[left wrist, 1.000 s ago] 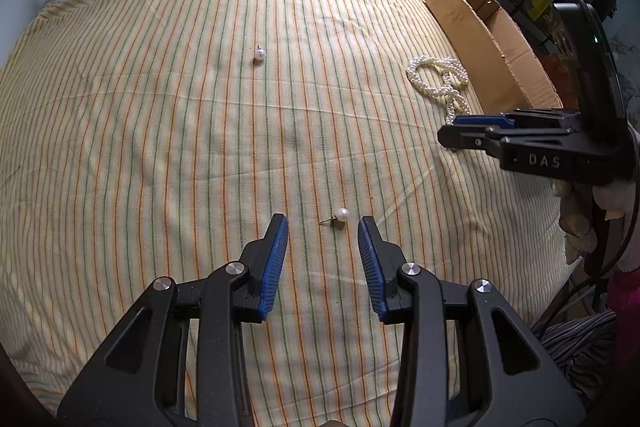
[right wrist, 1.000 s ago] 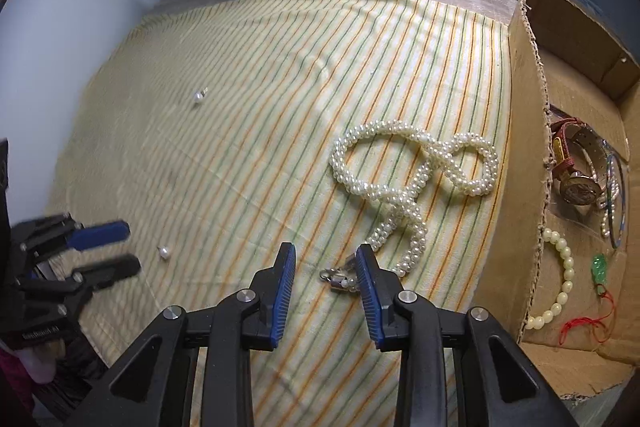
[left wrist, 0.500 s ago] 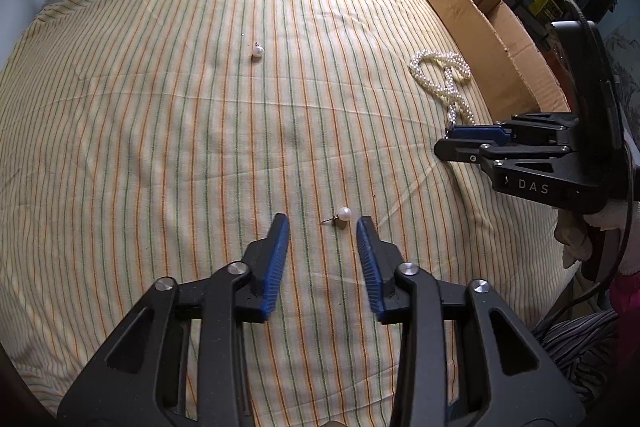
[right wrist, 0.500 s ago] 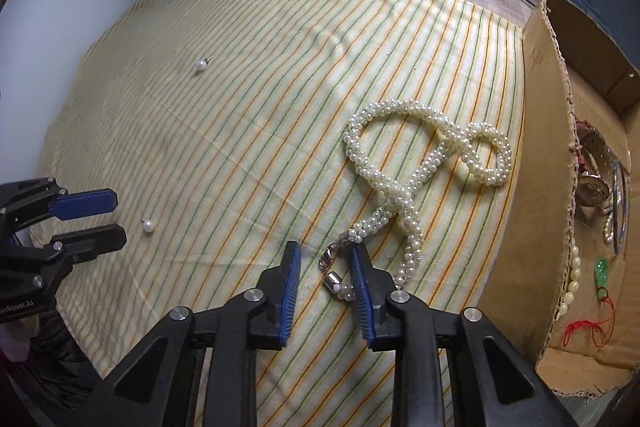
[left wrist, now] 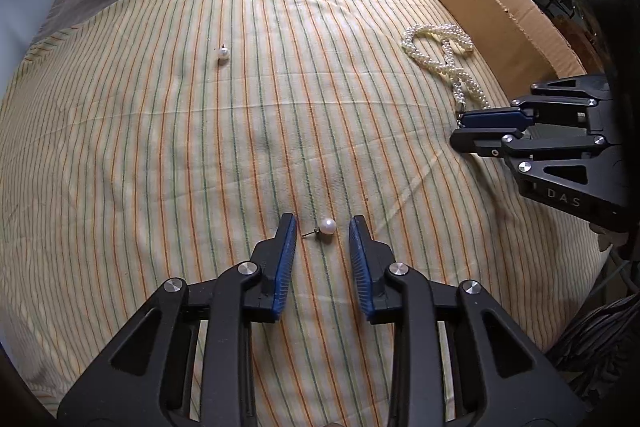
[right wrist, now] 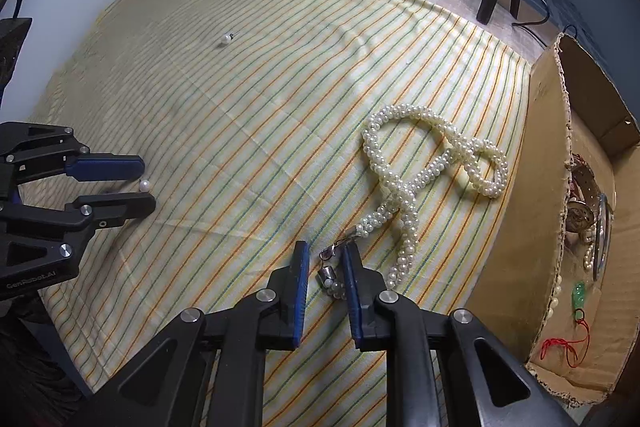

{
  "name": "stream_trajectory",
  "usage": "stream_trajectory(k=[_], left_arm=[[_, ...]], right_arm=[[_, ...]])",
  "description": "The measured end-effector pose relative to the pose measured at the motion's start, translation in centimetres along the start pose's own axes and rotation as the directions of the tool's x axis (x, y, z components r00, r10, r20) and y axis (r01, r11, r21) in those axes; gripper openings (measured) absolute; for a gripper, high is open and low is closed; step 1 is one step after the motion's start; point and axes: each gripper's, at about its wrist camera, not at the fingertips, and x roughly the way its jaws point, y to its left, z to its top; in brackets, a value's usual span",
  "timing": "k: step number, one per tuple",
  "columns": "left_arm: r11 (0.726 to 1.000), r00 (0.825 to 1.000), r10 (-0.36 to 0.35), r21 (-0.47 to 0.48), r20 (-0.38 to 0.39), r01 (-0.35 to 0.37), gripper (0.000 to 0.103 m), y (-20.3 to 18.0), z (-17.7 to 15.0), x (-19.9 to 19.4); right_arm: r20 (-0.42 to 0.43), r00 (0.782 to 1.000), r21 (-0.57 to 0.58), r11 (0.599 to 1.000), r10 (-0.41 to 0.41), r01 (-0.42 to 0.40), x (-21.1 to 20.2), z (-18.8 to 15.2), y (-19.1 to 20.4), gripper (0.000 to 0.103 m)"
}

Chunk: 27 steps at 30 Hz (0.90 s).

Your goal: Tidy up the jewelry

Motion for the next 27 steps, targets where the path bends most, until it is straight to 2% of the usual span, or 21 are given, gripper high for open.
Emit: stream_trajectory(k=[3, 4, 5, 10, 14, 20, 27], left_arm=[[0.999, 1.000, 0.020, 0.039, 0.010, -0.020, 0.024, -0.4, -0.3, 0.1], [0.999, 1.000, 0.026, 0.045, 0.011, -0.026, 0.017, -0.4, -0.4, 0.2], [0.999, 1.000, 0.027, 0.047, 0.012, -0.027, 0.016, -0.4, -0.5, 0.2], [0.998, 0.999, 0.030, 0.047, 0.019, -0.031, 0.015, -0.5, -0.6, 0.0], [1.000, 0.999, 0.011, 0.006, 0.030, -0.011, 0.015, 0.1, -0.5, -0.9], [0.998, 0.994, -0.020, -0.057, 0.110, 0.026, 0.015, 1.2, 0.4, -4.2], [0.996, 0.980, -0.041, -0.071, 0.195, 0.056, 0.015, 1.0, 2.1, -7.2]], right_arm=[[-0.001, 1.000, -0.015, 1.000, -0.012, 0.012, 0.1, 0.4, 0.1, 0.009], [-0.001, 1.000, -0.017, 1.000, -0.012, 0.012, 0.1, 0.7, 0.3, 0.009], [0.001, 1.000, -0.016, 1.000, -0.012, 0.012, 0.1, 0.7, 0.3, 0.006], [0.013, 1.000, -0.006, 1.000, -0.005, 0.005, -0.1, 1.2, 0.5, 0.005], [0.041, 0.998, 0.041, 0.998, 0.049, -0.051, -0.8, 2.1, -0.4, 0.005], [0.153, 0.980, 0.129, 0.981, 0.125, -0.145, -4.4, 3.3, -2.2, 0.005], [0.267, 0.955, 0.174, 0.969, 0.126, -0.176, -8.9, 4.1, -3.6, 0.005]])
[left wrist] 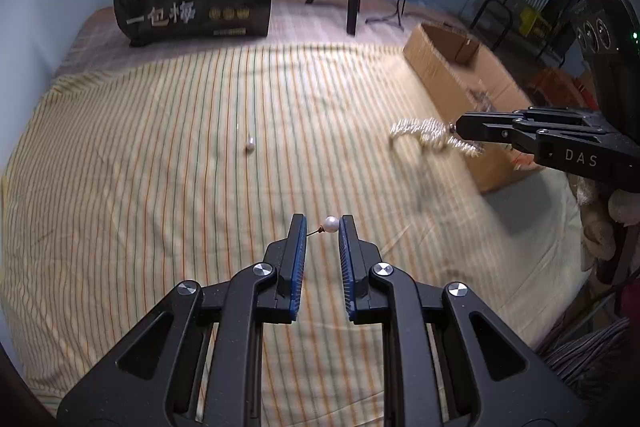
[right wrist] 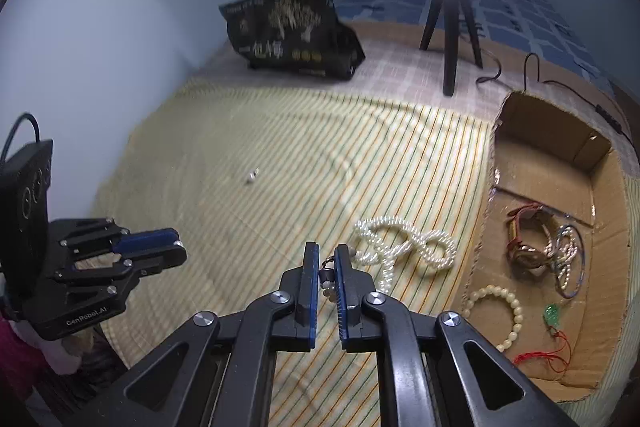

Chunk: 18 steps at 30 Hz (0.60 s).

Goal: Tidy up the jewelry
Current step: 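Carry the pearl necklace and pearl earring over the box with both tools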

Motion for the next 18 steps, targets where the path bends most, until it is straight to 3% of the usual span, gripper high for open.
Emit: stream_trajectory(k=[10, 18], left_arm=[[0.999, 0.997, -0.042, -0.017, 0.059, 0.043, 0.015, -1.3, 2.1, -1.9], [0.997, 0.994, -0.076, -0.009, 0.084, 0.077, 0.015, -2.9, 3.5, -2.9]], right_arm=[[0.139, 0.987, 0.099, 0.991, 0.078, -0.093, -4.8, 2.1, -1.7, 0.005], [0.172, 0.981, 0.110, 0.988, 0.089, -0.109, -6.2, 2.5, -2.0, 0.005]])
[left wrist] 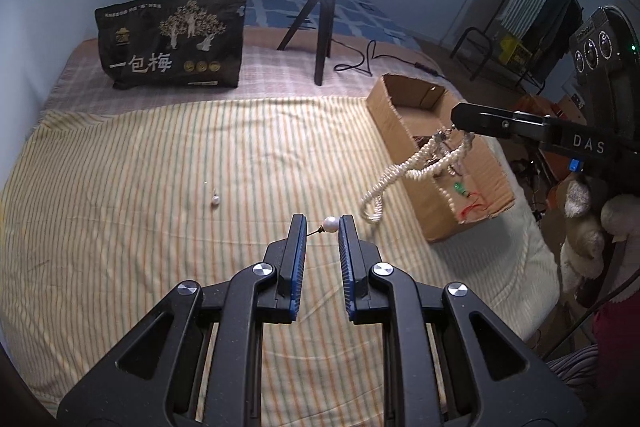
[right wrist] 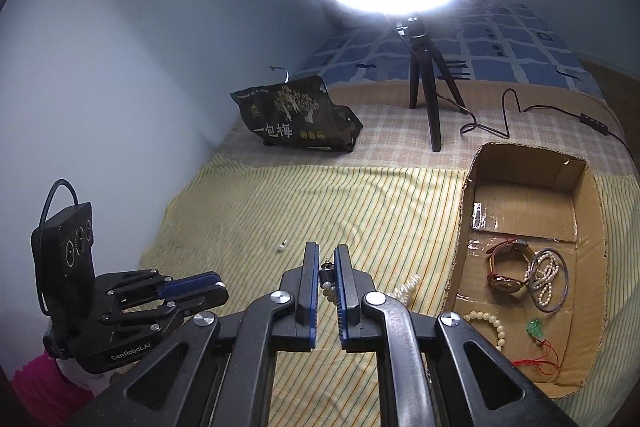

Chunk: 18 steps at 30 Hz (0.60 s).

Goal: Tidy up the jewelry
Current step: 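Carry the pearl necklace and pearl earring over the box with both tools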

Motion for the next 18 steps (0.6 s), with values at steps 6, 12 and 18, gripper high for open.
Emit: stream_trajectory(k=[6, 12, 18], left_arm=[[1.000, 1.000, -0.022, -0.002, 0.009, 0.022, 0.015, -1.1, 1.1, -0.3], [0.999, 0.999, -0.031, 0.020, 0.019, 0.031, 0.015, -2.5, 2.7, -0.6], [0.998, 0.999, -0.042, 0.049, 0.034, 0.040, 0.015, -4.3, 4.8, -1.1]], right_arm=[[0.024, 1.000, 0.007, 1.000, -0.007, 0.007, -1.8, 1.3, -0.5, 0.005], [0.052, 0.998, 0.015, 1.000, -0.021, 0.020, -3.9, 2.9, -1.4, 0.005], [0.073, 0.996, 0.008, 0.999, -0.044, 0.044, -5.6, 4.8, -2.2, 0.005]])
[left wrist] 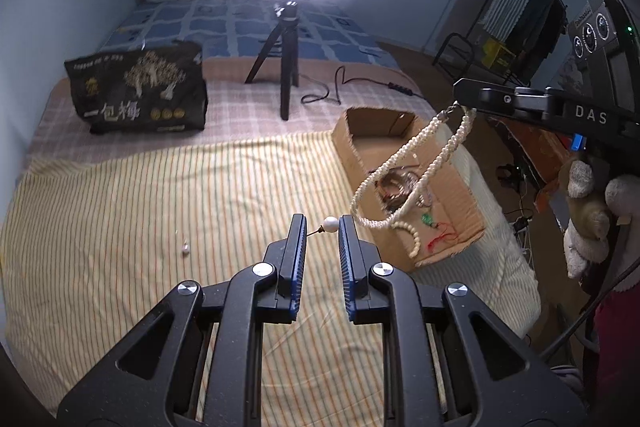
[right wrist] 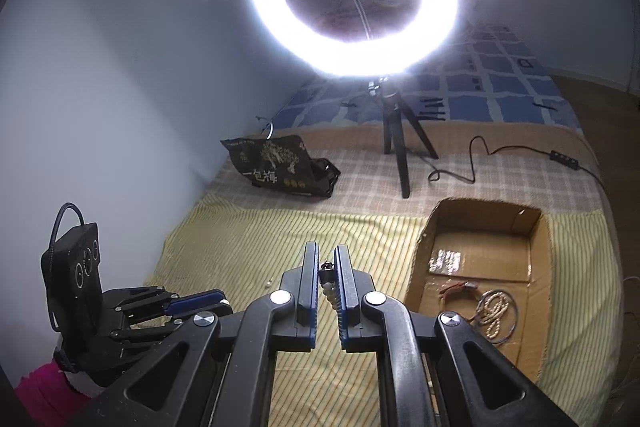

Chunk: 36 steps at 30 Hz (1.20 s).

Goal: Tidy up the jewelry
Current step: 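Carry the pearl necklace and pearl earring over the box with both tools, then open both tools to drop the necklace and earring into the box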

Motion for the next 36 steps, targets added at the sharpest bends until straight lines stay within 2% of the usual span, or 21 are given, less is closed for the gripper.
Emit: stream_trajectory(k=[11, 19, 26, 36], left_arm=[[0.997, 0.999, -0.039, 0.065, 0.004, 0.039, 0.015, -4.2, 3.6, 1.7], [0.992, 0.997, -0.070, 0.103, -0.033, 0.074, 0.015, -7.1, 4.2, 4.9], [0.987, 0.993, -0.090, 0.124, -0.072, 0.099, 0.015, -9.4, 4.1, 8.2], [0.982, 0.988, -0.088, 0.152, -0.128, 0.108, 0.015, -11.1, 3.3, 12.3]], right_arm=[[0.017, 0.996, -0.021, 0.996, -0.090, 0.091, -1.9, 3.1, -3.4, 0.005], [0.025, 0.989, -0.003, 0.989, -0.144, 0.145, -2.6, 4.2, -6.8, 0.005], [-0.005, 0.980, 0.011, 0.980, -0.197, 0.197, -1.2, 4.5, -10.2, 0.005], [-0.063, 0.972, 0.030, 0.973, -0.227, 0.229, 1.8, 3.8, -13.4, 0.005]])
